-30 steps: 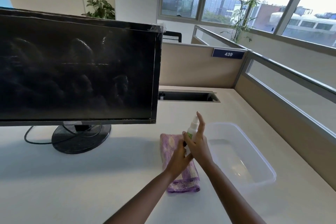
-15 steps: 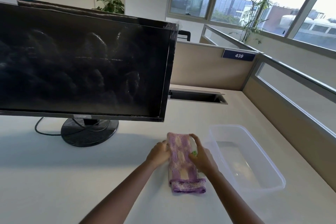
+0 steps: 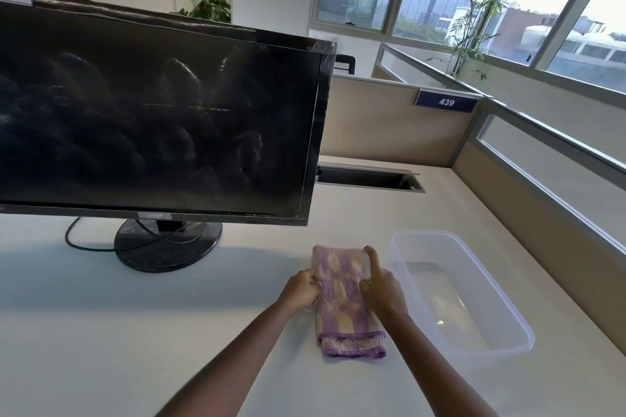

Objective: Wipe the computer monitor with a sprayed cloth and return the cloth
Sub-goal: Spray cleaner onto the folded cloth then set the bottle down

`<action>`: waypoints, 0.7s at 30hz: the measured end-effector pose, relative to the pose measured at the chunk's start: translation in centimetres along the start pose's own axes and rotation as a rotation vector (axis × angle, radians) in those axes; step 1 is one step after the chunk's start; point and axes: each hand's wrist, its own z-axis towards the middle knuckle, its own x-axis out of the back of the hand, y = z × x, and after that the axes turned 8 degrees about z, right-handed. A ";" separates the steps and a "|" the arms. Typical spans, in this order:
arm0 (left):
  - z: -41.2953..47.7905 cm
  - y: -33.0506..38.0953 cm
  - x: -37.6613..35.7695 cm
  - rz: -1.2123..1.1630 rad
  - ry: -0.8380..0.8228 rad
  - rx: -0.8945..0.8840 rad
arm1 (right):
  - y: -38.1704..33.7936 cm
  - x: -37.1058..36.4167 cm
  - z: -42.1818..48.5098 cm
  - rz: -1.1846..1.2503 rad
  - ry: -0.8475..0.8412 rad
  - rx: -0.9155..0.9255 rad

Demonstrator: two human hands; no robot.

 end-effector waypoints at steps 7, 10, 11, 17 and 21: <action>-0.1 0.2 0.0 -0.069 0.001 0.032 | 0.3 0.4 -0.4 0.028 0.026 -0.058; -0.2 0.3 -0.1 -0.110 0.009 0.074 | 0.8 0.7 -0.8 0.105 0.007 -0.079; -0.3 0.4 -0.2 -0.113 0.003 0.085 | 1.0 0.8 -1.0 0.162 -0.010 -0.088; -0.5 0.3 -0.9 -0.092 -0.021 0.095 | 1.0 1.9 -1.6 0.731 -0.191 -0.246; -0.3 0.2 -1.1 -0.125 -0.021 0.111 | 1.2 2.5 -1.6 1.092 -0.310 -0.361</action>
